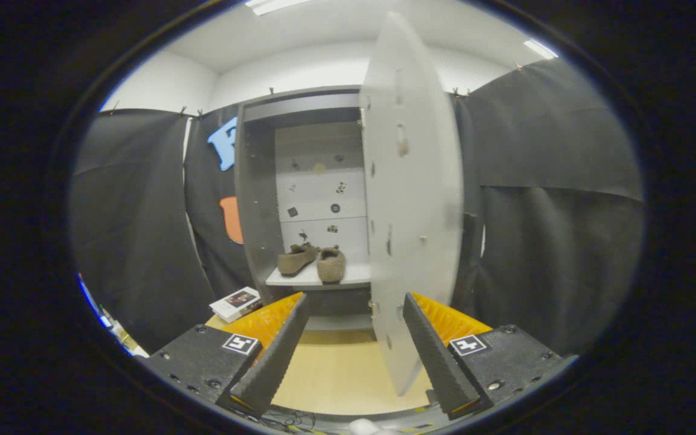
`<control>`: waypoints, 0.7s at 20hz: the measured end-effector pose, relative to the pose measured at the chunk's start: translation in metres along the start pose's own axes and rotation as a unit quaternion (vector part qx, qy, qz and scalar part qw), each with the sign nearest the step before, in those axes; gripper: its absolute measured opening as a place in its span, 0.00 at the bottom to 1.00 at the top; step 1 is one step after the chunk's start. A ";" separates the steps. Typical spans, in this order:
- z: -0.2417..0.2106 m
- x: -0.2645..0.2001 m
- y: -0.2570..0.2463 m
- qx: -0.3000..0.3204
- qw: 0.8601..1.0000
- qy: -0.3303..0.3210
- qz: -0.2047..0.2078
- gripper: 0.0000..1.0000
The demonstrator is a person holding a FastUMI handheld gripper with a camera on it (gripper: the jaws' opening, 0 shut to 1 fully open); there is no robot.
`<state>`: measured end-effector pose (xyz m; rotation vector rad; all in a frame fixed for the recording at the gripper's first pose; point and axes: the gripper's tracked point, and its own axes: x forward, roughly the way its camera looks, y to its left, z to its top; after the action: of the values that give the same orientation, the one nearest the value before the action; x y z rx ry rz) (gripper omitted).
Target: Open the shoe cabinet door, grab the shoes and put them into the shoe cabinet, then close the shoe cabinet door.
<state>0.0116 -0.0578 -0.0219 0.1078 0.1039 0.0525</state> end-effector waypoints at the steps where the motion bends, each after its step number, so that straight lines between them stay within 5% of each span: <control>1: 0.002 -0.006 -0.021 0.005 1.000 -0.002 -0.012 1.00; 7: 0.019 -0.007 -0.133 0.006 0.999 -0.013 -0.036 1.00; 14: 0.018 0.053 -0.145 0.005 0.998 0.004 0.067 1.00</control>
<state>0.0733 -0.2008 -0.0252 0.1249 0.1048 0.1871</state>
